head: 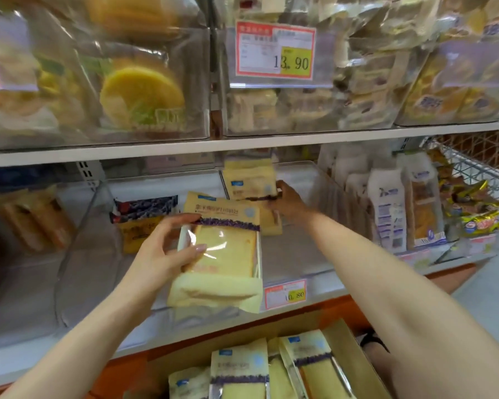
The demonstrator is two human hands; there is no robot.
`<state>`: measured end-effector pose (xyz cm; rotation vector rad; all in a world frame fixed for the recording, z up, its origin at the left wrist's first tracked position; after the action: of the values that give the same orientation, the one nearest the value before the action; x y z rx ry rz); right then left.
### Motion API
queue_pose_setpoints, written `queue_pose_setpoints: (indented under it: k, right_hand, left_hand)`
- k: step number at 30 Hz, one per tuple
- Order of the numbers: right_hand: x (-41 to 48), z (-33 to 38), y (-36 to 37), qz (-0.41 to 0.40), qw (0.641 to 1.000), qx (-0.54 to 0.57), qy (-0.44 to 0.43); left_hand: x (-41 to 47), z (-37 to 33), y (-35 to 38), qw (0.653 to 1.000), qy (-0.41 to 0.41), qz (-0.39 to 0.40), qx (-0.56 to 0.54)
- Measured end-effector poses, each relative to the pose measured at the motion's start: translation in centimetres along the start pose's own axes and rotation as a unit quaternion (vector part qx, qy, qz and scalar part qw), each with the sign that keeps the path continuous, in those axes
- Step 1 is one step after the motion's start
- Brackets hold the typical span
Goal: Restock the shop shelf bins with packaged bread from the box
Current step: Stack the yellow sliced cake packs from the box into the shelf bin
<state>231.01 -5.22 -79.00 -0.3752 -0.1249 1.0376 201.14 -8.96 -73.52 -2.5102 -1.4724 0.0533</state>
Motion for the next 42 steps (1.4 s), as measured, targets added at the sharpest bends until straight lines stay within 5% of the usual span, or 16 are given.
queue_pose_setpoints:
  k: [3,8,13,17,20,25,30,34,42]
  right_hand:
    - [1.1,-2.0,0.3,-0.026,0.994,-0.102,0.021]
    - [1.2,-2.8,0.0,-0.031,0.997,-0.006,0.076]
    - [-2.0,1.3,-3.8,-0.114,0.993,-0.017,-0.013]
    - [-9.5,6.0,-2.5,0.042,0.98,0.17,-0.091]
    - [-14.8,6.8,-0.2,0.176,0.968,0.145,-0.103]
    - [-15.9,4.5,-0.7,0.18,0.972,0.14,-0.055]
    - [-13.8,3.3,-4.2,0.102,0.962,0.25,-0.037]
    - [-10.7,2.7,-7.2,0.001,0.955,0.291,-0.061]
    - [-4.9,1.9,-3.4,-0.058,0.982,0.15,-0.096]
  left_hand:
    - [0.1,0.6,-0.6,1.0,-0.019,-0.013,-0.016]
    - [0.3,0.7,-0.9,0.999,-0.017,-0.028,-0.029]
    - [0.8,-0.1,-1.2,0.996,0.015,-0.068,-0.049]
    - [1.3,-0.8,0.2,0.994,0.034,-0.067,-0.077]
    - [1.3,-1.9,2.5,0.994,0.064,-0.035,-0.077]
    - [0.4,-2.7,6.2,0.993,0.07,0.048,-0.083]
    - [0.1,-3.1,7.7,0.99,0.078,0.107,-0.047]
    - [0.7,-2.5,5.4,0.993,0.082,0.041,0.071]
    - [0.1,-0.8,2.6,0.981,0.083,0.004,0.175]
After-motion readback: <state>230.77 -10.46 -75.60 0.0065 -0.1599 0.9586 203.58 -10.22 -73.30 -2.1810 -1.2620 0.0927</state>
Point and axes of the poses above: each hand's wrist, its own x-axis towards the middle knuckle, its own y-axis out of the palm, z = x × y, the point moved 10 cm from there along x, towards the middle knuckle, and after that the axes turned 6 degrees about x, right-handed, at the moved point
